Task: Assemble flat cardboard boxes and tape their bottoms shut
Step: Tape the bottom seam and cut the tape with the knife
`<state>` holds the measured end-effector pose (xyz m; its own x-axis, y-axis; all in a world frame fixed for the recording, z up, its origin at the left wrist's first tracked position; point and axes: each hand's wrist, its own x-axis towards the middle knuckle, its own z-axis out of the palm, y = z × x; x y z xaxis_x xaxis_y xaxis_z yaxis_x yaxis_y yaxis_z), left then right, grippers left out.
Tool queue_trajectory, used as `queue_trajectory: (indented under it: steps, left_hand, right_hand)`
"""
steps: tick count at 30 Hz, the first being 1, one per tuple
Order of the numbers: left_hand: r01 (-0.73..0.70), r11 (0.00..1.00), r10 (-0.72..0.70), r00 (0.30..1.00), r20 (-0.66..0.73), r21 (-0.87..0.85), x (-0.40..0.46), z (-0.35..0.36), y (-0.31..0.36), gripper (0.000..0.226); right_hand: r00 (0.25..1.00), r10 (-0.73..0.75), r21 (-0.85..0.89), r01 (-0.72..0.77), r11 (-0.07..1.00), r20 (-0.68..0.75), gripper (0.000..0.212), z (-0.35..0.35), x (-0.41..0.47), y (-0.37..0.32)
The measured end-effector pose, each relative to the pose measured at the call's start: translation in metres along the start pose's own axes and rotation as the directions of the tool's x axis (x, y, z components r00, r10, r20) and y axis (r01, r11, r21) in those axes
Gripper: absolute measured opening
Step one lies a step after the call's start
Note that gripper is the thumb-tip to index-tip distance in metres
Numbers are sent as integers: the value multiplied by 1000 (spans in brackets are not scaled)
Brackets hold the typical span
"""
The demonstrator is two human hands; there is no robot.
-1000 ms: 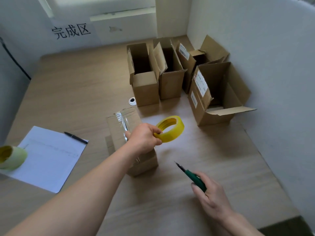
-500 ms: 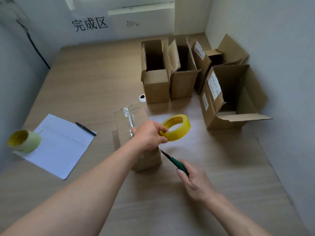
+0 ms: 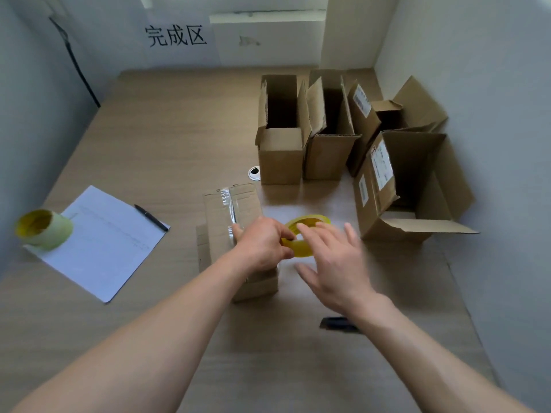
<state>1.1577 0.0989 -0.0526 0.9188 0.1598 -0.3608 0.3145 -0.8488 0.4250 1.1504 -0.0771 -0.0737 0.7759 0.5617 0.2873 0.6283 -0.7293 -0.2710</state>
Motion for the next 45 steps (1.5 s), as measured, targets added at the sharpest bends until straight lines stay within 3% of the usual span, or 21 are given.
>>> queue_trajectory:
  steps: [3, 7, 10, 13, 17, 19, 21, 22, 25, 27, 29, 31, 34, 38, 45]
  left_hand:
    - [-57, 998, 57, 998, 23, 13, -3, -3, -3, 14]
    - [-165, 986, 165, 986, -3, 34, -10, -3, -9, 8]
    - [-271, 961, 274, 959, -77, 49, -23, 2, -24, 41]
    - [-334, 930, 355, 924, -141, 156, -36, 13, -42, 62]
    - [-271, 928, 326, 923, -206, 257, -36, 22, -43, 56]
    - [-237, 926, 308, 924, -226, 294, -34, 24, -36, 45]
    - [-205, 932, 279, 932, -231, 300, -34, 25, -33, 41]
    - [-194, 934, 268, 936, -227, 301, -34, 26, -33, 41]
    - [-207, 923, 283, 937, -205, 325, -36, 28, -36, 45]
    - [-216, 919, 282, 944, -170, 329, -40, 25, -35, 47]
    - [-270, 895, 330, 936, -120, 356, -47, 23, -36, 47]
    - [-410, 824, 458, 888, -34, 391, -60, 20, -45, 48]
    - [-656, 647, 669, 733, 122, 388, -82, 7, -72, 50]
    - [-755, 554, 725, 644, 243, 350, -102, -4, -108, 71]
    - [-817, 411, 723, 563, 402, 405, -114, -3, -123, 93]
  right_hand:
    - [959, -5, -9, 8, 1000, 283, 51, 4, 27, -4]
    - [901, 70, 156, -150, 976, 428, 43, 7, 43, -1]
    - [818, 120, 144, -239, 960, 562, 43, 12, 54, -2]
    - [778, 128, 145, -272, 951, 615, 22, 19, 62, -5]
    - [742, 155, 128, -309, 942, 652, 14, 23, 72, -11]
    - [811, 66, 83, -140, 987, 582, 10, 22, 74, -17]
    - [911, -97, -9, 110, 994, 401, 6, 23, 71, -18]
    - [939, -122, -76, 154, 985, 322, 4, 22, 71, -16]
    - [985, -32, -198, 67, 978, 172, 4, 12, 82, -3]
    - [986, 117, -107, -104, 989, 122, 7, 5, 89, 2]
    - [941, 320, 56, -328, 943, 109, 9, 4, 92, 3]
    - [867, 485, 235, -497, 835, 112, 11, 4, 88, -1]
    - [767, 638, 442, -595, 671, 65, 13, 5, 79, -9]
    - [757, 654, 469, -580, 666, 8, 9, 6, 75, -18]
    - [884, 463, 369, -451, 813, 62, 16, 25, 80, -60]
